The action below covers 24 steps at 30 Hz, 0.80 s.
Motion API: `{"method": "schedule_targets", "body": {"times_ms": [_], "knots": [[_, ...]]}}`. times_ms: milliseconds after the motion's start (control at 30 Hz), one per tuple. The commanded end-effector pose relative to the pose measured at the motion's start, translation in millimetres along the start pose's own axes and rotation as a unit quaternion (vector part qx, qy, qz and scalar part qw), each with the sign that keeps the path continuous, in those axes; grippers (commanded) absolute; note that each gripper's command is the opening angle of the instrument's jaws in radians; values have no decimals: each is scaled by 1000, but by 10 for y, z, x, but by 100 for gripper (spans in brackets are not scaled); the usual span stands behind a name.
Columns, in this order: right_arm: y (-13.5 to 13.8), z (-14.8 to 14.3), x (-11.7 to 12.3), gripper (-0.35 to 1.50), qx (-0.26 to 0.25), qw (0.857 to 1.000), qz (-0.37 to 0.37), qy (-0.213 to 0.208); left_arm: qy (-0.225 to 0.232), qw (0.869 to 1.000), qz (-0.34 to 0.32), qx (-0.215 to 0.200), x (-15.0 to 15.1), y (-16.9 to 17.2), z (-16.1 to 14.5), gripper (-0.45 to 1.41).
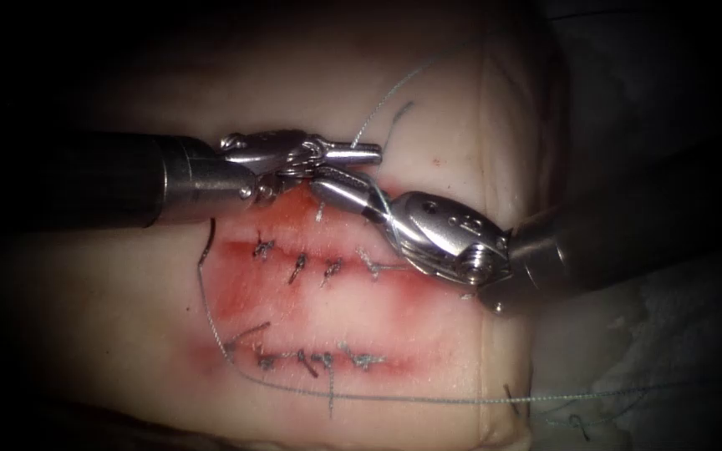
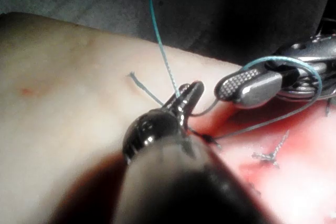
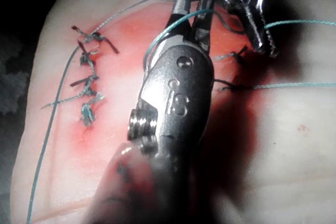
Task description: Wound Closure
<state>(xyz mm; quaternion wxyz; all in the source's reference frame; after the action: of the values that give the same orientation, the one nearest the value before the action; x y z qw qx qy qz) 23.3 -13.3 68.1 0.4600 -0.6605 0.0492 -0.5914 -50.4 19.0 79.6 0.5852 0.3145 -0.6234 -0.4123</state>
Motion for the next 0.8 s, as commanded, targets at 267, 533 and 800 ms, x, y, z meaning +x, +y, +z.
{"method": "schedule_targets", "body": {"times_ms": [267,533,800], "knots": [[-33,-3,3,64,88,995,44,0,17,999,42,-9,0,2,-9,-18],[-55,-3,1,62,167,981,100,-11,30,997,67,-13,2,-1,-18,-25],[-65,1,0,61,213,968,126,37,37,995,91,-18,-2,-4,-12,-30]]}}
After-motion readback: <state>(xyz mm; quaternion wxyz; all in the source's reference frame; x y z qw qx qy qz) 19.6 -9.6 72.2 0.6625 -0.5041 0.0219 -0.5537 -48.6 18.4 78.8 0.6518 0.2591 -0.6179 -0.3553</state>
